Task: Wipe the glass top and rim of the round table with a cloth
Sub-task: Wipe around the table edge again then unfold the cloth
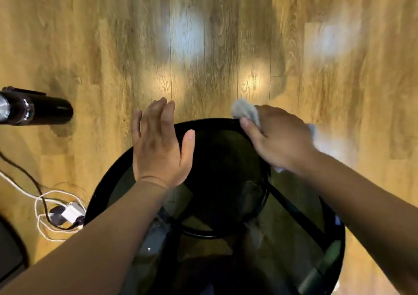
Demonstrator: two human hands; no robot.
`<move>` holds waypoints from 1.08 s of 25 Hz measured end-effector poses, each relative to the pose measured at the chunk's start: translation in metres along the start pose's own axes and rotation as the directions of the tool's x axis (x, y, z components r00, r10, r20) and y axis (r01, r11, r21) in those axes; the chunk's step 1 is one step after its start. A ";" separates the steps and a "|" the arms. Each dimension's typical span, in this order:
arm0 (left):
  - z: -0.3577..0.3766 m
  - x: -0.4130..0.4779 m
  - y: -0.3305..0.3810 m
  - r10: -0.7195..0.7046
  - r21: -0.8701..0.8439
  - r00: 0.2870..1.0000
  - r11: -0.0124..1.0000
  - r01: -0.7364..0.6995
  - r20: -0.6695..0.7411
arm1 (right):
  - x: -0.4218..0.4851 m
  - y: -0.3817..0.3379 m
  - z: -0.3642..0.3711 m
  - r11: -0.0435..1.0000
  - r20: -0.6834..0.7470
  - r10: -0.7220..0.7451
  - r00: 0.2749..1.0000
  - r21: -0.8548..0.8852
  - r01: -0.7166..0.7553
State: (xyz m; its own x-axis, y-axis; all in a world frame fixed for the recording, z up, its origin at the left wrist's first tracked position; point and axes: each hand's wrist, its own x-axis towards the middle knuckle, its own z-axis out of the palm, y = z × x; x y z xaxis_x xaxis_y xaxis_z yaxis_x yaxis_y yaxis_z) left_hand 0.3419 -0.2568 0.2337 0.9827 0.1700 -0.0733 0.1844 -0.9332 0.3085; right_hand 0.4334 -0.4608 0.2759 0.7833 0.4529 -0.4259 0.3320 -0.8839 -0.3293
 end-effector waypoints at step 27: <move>-0.001 -0.005 0.010 -0.008 0.046 0.995 0.999 0.012 -0.095 | -0.072 0.075 0.032 0.896 -0.119 0.294 0.948 0.379 -0.230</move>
State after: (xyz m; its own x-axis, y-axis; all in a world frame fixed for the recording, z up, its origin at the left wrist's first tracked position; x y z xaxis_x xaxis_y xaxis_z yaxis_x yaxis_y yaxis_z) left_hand 0.3387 -0.2666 0.2384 0.9783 0.2068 0.0149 0.1957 -0.9447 0.2631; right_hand 0.3853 -0.5561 0.2553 0.9030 0.1561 -0.4003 -0.0816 -0.8523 -0.5166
